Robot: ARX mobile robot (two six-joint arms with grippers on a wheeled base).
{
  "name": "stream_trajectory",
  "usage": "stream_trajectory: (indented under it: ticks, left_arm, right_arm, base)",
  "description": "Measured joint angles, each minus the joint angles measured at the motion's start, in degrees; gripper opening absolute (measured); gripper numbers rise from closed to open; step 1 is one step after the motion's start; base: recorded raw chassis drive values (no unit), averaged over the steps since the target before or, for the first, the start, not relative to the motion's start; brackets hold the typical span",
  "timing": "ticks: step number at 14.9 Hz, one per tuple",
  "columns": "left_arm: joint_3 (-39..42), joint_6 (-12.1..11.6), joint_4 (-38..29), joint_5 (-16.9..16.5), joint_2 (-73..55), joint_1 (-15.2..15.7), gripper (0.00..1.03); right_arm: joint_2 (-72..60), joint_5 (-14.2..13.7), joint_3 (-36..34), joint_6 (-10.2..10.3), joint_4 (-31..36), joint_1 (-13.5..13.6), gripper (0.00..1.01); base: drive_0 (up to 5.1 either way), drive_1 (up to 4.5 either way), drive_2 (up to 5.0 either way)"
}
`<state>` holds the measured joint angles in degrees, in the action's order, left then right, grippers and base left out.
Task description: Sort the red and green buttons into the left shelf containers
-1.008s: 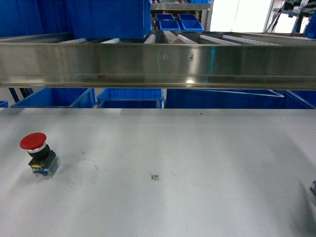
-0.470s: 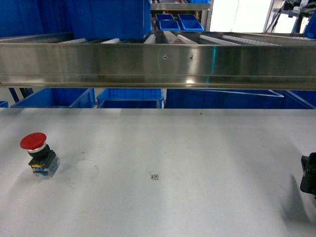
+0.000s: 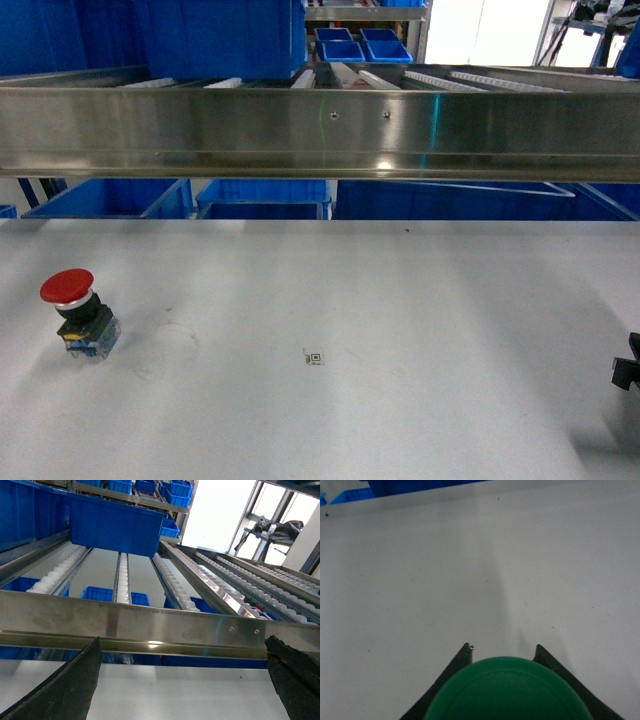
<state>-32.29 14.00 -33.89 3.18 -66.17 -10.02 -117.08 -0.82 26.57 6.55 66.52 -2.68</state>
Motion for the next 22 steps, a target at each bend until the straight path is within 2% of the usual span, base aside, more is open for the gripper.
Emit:
stream_trajectory:
  ticks: [1, 4, 5, 7, 9, 10, 11, 12, 14, 16, 18, 20, 22]
  left_arm:
    - [0.00, 0.00, -0.02, -0.02, 0.00, 0.00, 0.98]
    - [0.00, 0.00, 0.00, -0.02, 0.00, 0.00, 0.98]
    - [0.00, 0.00, -0.02, -0.02, 0.00, 0.00, 0.98]
    - [0.00, 0.00, -0.02, 0.00, 0.00, 0.00, 0.98]
    - [0.00, 0.00, -0.04, 0.00, 0.02, 0.00, 0.98]
    - [0.00, 0.00, 0.02, 0.00, 0.02, 0.00, 0.98]
    - [0.00, 0.00, -0.02, 0.00, 0.00, 0.00, 0.98]
    - [0.00, 0.00, -0.02, 0.02, 0.00, 0.00, 0.98]
    - [0.00, 0.00, -0.02, 0.00, 0.00, 0.00, 0.98]
    - [0.00, 0.00, 0.00, 0.00, 0.02, 0.00, 0.98]
    - [0.00, 0.00, -0.02, 0.00, 0.02, 0.00, 0.98]
    - [0.00, 0.00, 0.00, 0.00, 0.00, 0.00, 0.98]
    - [0.04, -0.04, -0.68, 0.13, -0.04, -0.02, 0.98]
  right_arm:
    - [0.02, 0.44, -0.04, 0.02, 0.61, 0.00, 0.28]
    - [4.68, 2.78, -4.07, -0.44, 1.88, -0.17, 0.26]
    - [12.02, 3.91, -7.34, -1.22, -1.09, -0.76, 0.26]
    - [33.81, 7.56, -10.80, -2.19, -14.38, -0.68, 0.26]
    - [49.55, 7.87, -10.16, -3.61, -25.03, 0.33, 0.26]
    - [55.52, 7.58, -9.77, -4.22, -28.50, 0.92, 0.26]
    - [64.13, 6.01, -9.64, -5.95, -32.20, 2.03, 0.26]
    - [66.05, 4.17, -9.84, -6.91, -31.34, 3.10, 0.26]
    - [62.29, 1.53, -11.96, -8.15, -28.98, 5.38, 0.26]
    - [60.13, -0.20, -12.63, -9.25, -26.01, 6.45, 0.26]
    - [58.73, -1.16, -12.61, -10.01, -25.92, 6.43, 0.26]
    - [56.28, -2.38, -12.66, -10.03, -29.94, 6.36, 0.26]
    - [56.19, -2.40, -12.94, -10.01, -29.70, 6.36, 0.26]
  base:
    - [0.0, 0.00, 0.0]
    - [0.0, 0.00, 0.0]
    - [0.0, 0.00, 0.0]
    - [0.0, 0.00, 0.0]
    - [0.0, 0.00, 0.0]
    - [0.0, 0.00, 0.0]
    - [0.0, 0.00, 0.0]
    - [0.0, 0.00, 0.0]
    - [0.0, 0.00, 0.0]
    - [0.0, 0.00, 0.0]
    - [0.0, 0.00, 0.0]
    - [0.0, 0.00, 0.0]
    - [0.0, 0.00, 0.0]
